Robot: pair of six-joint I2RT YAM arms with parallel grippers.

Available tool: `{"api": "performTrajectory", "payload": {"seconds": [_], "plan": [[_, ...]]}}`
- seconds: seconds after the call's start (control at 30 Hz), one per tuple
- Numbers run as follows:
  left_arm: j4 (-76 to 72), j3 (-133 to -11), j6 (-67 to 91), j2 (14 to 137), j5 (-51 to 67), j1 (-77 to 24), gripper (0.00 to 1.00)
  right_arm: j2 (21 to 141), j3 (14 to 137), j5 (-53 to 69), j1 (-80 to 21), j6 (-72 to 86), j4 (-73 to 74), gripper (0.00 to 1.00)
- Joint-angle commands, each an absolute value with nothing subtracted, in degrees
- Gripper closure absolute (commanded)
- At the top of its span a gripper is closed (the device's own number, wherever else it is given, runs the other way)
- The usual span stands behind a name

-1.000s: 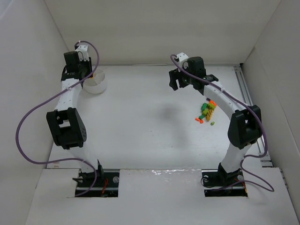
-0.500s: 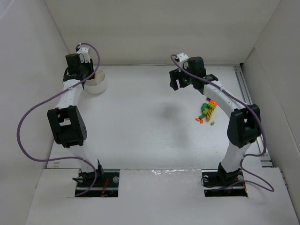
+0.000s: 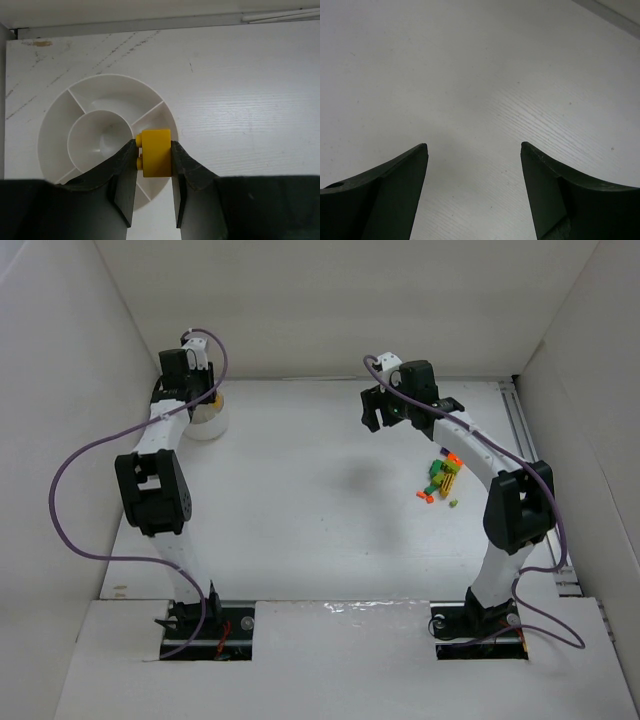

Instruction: Sort the legos into containers by color

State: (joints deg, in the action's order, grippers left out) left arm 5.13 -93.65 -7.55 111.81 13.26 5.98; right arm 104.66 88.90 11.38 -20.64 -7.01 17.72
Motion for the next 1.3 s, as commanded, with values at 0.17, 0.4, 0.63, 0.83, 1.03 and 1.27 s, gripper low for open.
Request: {"api": "performTrajectory", "payload": {"seconds": [0.17,0.4,0.63,0.83,1.03,1.27], "plan": [[4.7,-100.8,-10.2,113.3,10.5,5.7,1.00,104.9,91.7,11.2,-21.4,-6.2,16.8,0.20],[6.9,-103.1,-10.8,115.4,11.2,5.7,1.00,106.0,92.7,10.6,-21.4,-6.2,16.8,0.20],[7.5,-102.6,-10.8,115.4,13.2,5.7,1.00,106.0,92.7,10.6,-21.4,-6.2,16.8,0.20],[9.8,-103.1,-11.3,115.9,13.1,5.2,1.00,106.5,92.7,10.6,-21.4,-6.2,16.8,0.20],[11.1,-104.4,-12.0,117.6,11.7,5.2,1.00,107.0,93.3,10.6,-21.4,-6.2,16.8,0.20],[11.7,-106.3,-12.0,119.3,11.1,4.7,0.98,107.1,93.3,10.6,-21.4,-6.2,16.8,0.20]]}}
